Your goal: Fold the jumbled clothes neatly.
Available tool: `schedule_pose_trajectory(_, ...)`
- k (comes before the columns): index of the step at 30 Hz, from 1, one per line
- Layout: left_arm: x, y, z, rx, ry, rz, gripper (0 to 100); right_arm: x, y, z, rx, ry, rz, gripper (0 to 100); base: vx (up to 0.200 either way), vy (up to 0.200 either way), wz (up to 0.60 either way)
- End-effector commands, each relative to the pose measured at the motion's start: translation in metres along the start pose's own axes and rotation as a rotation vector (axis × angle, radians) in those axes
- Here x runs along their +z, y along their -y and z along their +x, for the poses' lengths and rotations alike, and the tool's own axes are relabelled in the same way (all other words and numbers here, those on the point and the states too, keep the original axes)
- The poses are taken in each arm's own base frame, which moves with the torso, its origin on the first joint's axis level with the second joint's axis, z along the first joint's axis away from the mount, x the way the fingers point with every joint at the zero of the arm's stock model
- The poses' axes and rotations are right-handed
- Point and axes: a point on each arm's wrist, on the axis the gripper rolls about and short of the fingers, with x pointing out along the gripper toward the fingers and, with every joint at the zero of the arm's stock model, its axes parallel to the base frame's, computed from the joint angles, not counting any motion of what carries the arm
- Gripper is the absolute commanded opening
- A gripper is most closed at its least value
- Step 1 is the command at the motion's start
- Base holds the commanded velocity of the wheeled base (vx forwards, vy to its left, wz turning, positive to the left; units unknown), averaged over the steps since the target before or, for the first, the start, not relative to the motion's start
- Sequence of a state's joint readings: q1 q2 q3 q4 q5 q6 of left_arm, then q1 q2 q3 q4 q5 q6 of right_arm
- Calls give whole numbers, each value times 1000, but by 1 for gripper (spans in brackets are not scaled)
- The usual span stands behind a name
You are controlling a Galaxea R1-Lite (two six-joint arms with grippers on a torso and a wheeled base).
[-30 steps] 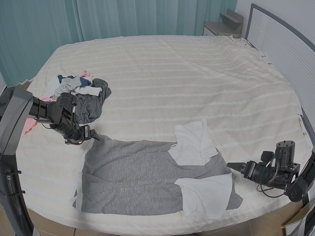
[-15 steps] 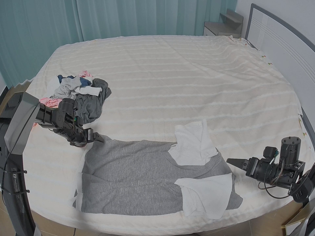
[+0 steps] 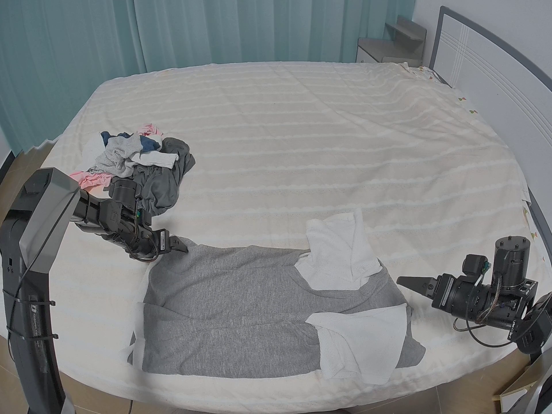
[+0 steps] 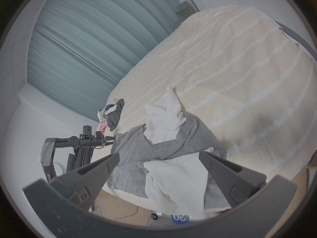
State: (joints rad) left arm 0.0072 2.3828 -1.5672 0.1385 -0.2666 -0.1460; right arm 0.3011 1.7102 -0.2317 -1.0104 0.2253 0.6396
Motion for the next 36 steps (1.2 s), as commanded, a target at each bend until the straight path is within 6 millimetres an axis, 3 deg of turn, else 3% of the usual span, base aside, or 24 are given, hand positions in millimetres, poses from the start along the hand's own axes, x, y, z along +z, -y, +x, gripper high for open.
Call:
schedule_pose_trajectory(1, -1, 4, 9, -8, -4, 8, 100, 3, -2, 2, 2, -2, -1, 100, 0, 0, 0)
schedule_pose_trajectory(2, 0, 5, 9, -9, -2, 8, 100, 3, -2, 3, 0, -5, 1, 100, 0, 0, 0)
schedule_pose_trajectory(3, 0, 5, 9, -9, -2, 7, 0, 3, -2, 4, -5, -11, 2, 100, 0, 0, 0)
schedule_pose_trajectory(9, 2, 4, 4, 3, 12, -20, 0, 17, -3, 19, -27, -19, 14, 100, 0, 0, 0)
schedule_pose_trajectory(11, 11, 0, -15, 9, 55, -53, 0, 36, -6, 37, -50, -37, 28, 100, 0, 0, 0)
schedule_pose_trajectory(17, 18, -13, -36, 52, 100, -78, 0, 58, 4, 74, -95, -74, 47, 100, 0, 0, 0)
schedule_pose_trajectory(27, 22, -36, -60, 122, 149, -165, 0, 63, 31, 143, -113, -116, -41, 100, 0, 0, 0)
schedule_pose_trajectory(36, 22, -42, -63, 170, 180, -199, 0, 70, 23, 175, -88, -136, -121, 100, 0, 0, 0)
